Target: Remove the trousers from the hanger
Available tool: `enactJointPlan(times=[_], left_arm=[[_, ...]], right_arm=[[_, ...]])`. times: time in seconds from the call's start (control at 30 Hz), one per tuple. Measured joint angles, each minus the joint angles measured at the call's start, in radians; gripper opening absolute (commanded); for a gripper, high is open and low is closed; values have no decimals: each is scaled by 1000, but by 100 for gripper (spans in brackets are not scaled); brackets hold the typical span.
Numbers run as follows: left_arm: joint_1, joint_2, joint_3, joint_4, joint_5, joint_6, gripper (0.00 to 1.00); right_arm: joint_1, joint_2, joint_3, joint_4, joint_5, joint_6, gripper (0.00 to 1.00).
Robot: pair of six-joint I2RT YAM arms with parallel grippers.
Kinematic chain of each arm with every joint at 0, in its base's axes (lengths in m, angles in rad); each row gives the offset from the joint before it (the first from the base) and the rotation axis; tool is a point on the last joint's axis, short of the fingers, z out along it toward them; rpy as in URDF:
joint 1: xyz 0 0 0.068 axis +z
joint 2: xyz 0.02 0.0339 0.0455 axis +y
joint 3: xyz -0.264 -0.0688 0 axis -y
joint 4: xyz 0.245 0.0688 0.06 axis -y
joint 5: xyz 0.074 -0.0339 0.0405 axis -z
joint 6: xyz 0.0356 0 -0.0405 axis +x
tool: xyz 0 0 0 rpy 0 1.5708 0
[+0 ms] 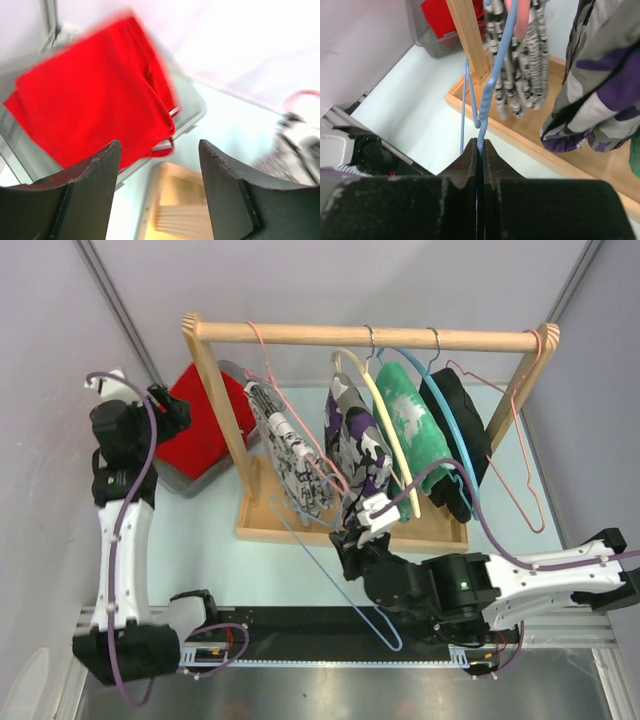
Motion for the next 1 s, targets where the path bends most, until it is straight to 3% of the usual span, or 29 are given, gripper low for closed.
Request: enactJointPlan(times=[0.2, 0.4, 0.6, 0.77, 0.8, 1.0], left_arm=[[0, -269, -18, -36, 61, -27, 59], [-17, -472, -42, -3, 234, -127, 52], [-246, -487, -47, 69, 277, -197, 50], [-516, -393, -4, 84, 117, -162, 36], [-566, -361, 14, 83, 59, -142, 28], [-803, -228, 77, 99, -380, -5, 13]], right_arm=[[84, -150, -82, -14, -10, -20, 0], [178, -210, -125, 23, -55, -112, 0], [224, -207, -125, 78, -97, -194, 0], [251, -185, -111, 114, -98, -246, 0], [254, -175, -102, 117, -94, -254, 0], [298, -117, -3, 163, -51, -344, 0]])
